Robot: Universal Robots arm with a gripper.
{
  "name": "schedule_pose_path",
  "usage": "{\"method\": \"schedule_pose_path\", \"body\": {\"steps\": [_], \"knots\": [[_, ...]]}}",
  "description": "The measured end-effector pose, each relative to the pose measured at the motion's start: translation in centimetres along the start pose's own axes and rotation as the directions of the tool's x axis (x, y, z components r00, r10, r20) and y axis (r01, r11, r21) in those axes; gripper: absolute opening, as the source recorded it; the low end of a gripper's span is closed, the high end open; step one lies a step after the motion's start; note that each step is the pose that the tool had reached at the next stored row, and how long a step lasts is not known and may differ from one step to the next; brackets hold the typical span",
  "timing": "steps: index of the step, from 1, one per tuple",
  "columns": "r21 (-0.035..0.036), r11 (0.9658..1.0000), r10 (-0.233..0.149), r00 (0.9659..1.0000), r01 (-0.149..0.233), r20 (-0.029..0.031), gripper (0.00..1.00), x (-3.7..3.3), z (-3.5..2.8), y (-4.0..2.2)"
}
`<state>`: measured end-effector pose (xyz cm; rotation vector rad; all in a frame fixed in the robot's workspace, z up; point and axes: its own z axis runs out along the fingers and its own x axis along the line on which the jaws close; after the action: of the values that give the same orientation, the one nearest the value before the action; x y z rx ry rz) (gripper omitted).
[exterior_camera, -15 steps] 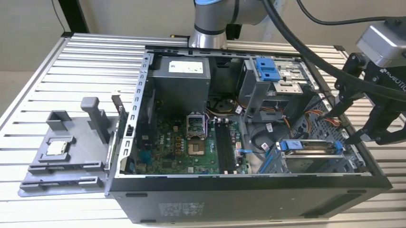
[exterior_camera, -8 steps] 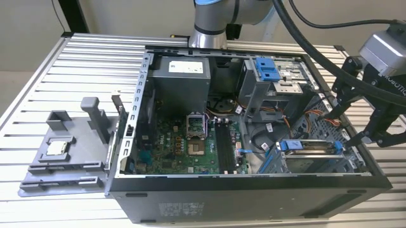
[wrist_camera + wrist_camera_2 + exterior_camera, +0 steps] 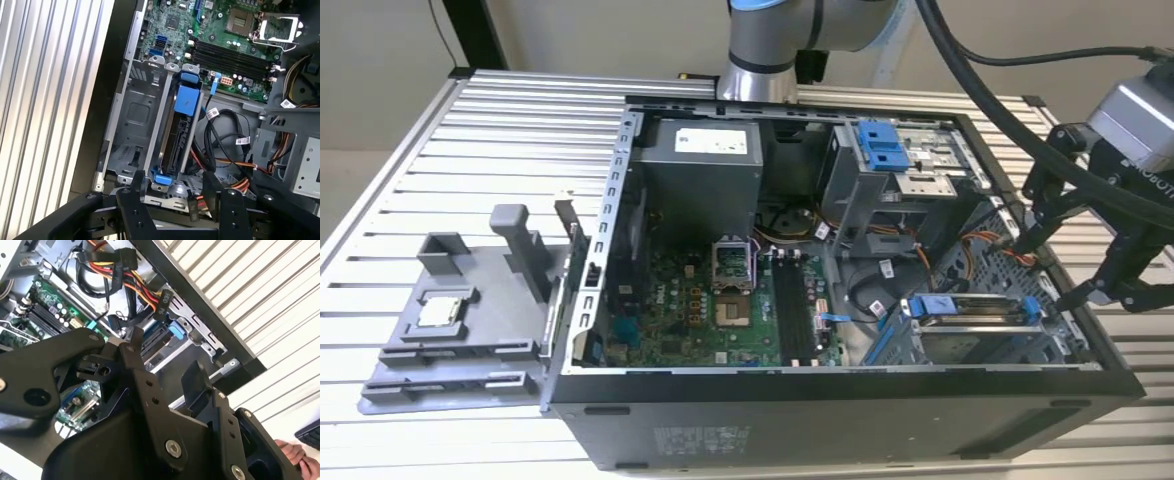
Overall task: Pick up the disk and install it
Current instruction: 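Insert the disk into the insertion slot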
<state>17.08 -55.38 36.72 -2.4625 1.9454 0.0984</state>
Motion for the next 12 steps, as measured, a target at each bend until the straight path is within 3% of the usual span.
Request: {"method": "schedule_pose_path", "body": {"steps": [7, 12], "knots": [[-0.0005, 0.9999, -0.010, 0.9999, 0.010, -0.0002, 1.00, -1.24, 0.51, -0.43], [-0.0010, 0.9999, -0.016, 0.9999, 0.016, -0.0002, 1.00, -1.07, 0.49, -1.36]]}}
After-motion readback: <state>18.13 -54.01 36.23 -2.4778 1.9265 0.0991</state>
